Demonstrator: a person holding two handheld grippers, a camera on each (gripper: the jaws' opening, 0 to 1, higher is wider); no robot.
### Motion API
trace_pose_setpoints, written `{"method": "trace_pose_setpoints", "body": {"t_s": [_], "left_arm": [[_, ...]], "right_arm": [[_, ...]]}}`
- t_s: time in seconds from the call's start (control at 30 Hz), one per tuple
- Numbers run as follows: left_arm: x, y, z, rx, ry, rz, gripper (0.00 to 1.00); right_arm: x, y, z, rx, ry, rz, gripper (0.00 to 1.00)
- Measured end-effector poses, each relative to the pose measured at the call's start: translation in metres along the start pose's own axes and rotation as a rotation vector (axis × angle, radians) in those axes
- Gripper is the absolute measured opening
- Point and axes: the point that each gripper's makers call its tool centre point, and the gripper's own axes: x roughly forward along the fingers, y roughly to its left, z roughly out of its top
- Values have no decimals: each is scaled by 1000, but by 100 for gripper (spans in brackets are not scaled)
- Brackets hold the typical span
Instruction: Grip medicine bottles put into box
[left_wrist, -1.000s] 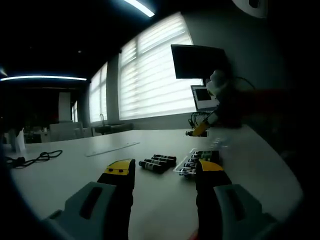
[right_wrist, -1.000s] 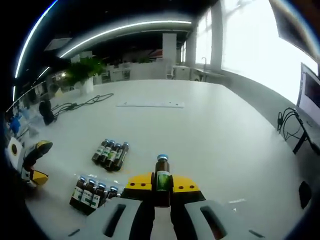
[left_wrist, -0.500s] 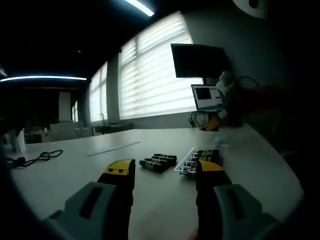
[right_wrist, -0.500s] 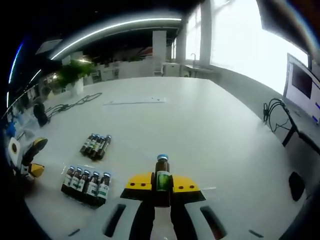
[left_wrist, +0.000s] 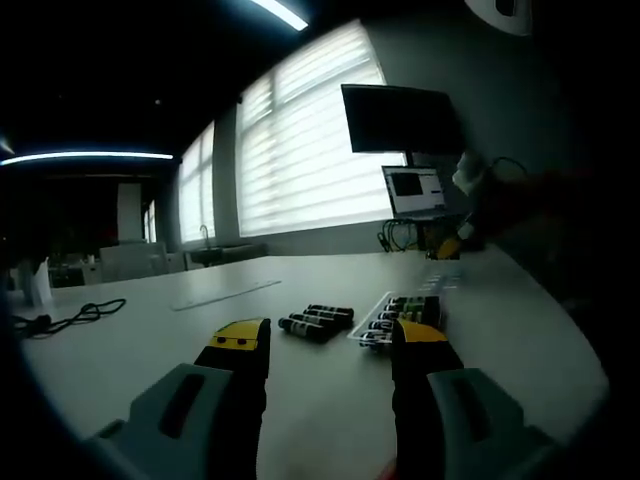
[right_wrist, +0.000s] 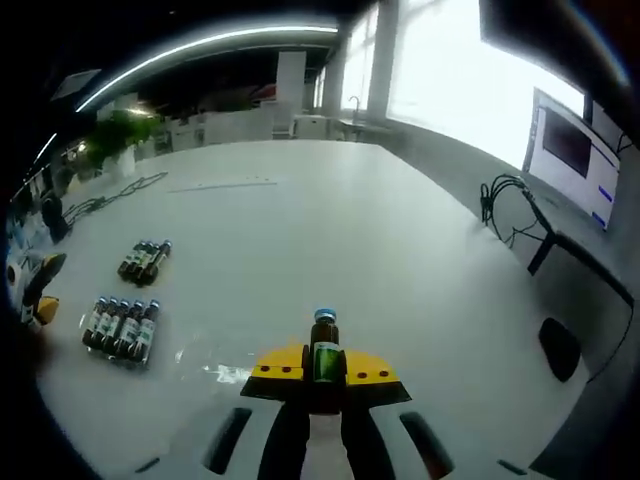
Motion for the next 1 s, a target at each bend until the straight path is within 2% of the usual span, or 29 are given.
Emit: {"method": "trace_pose_setpoints", "body": {"t_s": [0.23,1.0], "left_arm": [[0,0,0,2,2,2,42],[0,0,-2,12,5,-2,42]], "right_arm": [[2,0,-7,-70,13,-24,7],[6,12,-10,-237,-6,-90,7]]}}
